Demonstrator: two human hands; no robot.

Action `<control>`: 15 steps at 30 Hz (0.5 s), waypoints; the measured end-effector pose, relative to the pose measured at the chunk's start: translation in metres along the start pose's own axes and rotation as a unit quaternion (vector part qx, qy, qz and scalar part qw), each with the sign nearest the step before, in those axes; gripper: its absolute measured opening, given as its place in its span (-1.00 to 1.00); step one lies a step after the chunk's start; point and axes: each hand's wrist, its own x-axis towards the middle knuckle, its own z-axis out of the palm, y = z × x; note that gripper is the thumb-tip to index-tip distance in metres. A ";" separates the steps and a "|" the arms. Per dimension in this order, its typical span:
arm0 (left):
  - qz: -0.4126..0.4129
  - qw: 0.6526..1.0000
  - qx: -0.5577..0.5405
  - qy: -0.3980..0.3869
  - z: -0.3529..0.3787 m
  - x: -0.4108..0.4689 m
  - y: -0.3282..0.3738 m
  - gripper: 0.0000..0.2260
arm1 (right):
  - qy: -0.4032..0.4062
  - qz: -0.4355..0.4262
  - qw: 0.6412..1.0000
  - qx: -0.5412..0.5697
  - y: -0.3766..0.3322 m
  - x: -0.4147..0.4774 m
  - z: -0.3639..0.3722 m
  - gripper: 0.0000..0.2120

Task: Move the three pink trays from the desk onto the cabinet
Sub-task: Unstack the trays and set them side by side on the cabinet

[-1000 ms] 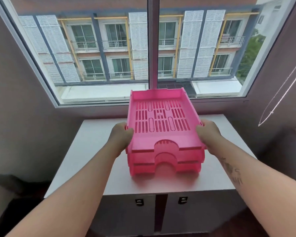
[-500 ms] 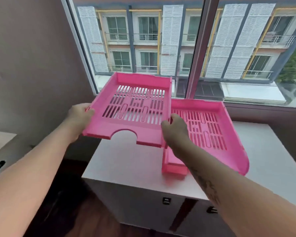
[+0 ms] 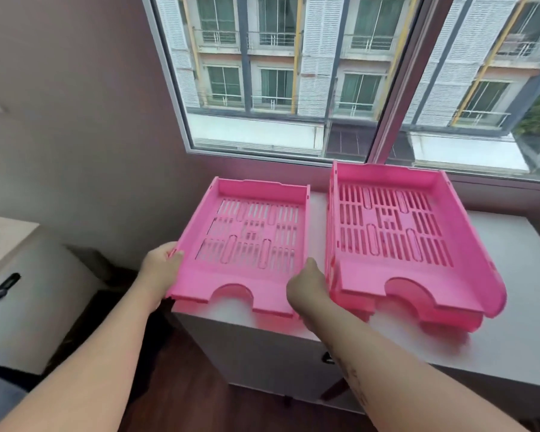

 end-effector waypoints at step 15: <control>0.113 0.992 -0.019 0.056 0.006 0.026 0.129 -0.59 | 0.138 -0.168 0.975 -0.052 -0.076 0.024 -0.105 -0.60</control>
